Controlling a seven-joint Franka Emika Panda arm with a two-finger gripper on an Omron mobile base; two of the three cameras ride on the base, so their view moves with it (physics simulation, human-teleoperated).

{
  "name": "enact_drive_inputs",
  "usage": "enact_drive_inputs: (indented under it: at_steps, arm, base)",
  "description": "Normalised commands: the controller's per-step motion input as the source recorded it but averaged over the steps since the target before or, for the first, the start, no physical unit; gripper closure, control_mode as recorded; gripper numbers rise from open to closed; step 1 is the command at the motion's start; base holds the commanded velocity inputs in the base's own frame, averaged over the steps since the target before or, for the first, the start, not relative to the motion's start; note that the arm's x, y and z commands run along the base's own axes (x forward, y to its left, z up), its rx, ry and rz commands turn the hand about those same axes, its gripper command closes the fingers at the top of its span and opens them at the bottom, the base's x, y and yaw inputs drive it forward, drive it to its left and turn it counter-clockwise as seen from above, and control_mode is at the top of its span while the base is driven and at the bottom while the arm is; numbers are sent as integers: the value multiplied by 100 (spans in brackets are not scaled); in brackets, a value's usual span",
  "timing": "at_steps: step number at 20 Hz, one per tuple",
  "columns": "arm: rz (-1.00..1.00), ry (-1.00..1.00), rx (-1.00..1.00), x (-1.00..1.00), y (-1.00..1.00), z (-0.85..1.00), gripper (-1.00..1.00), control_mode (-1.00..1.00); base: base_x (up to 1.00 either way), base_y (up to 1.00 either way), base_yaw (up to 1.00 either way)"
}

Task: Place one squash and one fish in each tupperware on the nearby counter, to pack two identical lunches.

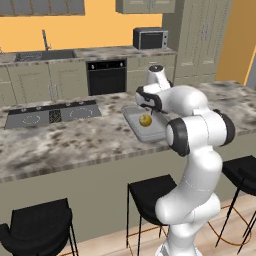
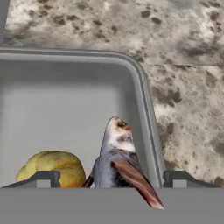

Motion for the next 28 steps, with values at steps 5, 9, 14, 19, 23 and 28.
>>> enact_drive_inputs:
  at_steps: [5,9,14,19,23,28]
  arm:
    - [-12,3,0,0,10,12,-100,-100]
    - [-10,1,0,0,29,-49,-100,-100]
    - [-6,0,0,5,5,-75,-100,-100]
    - [-8,0,0,-5,0,-1,-100,-100]
    - [-18,-6,0,-72,-14,100,-100,-100]
    - [-6,-36,12,-100,-6,54,-100,-100]
  base:
    - [0,0,0]
    - [0,0,0]
    - [0,0,0]
    - [0,0,0]
    - [0,0,0]
    - [0,0,0]
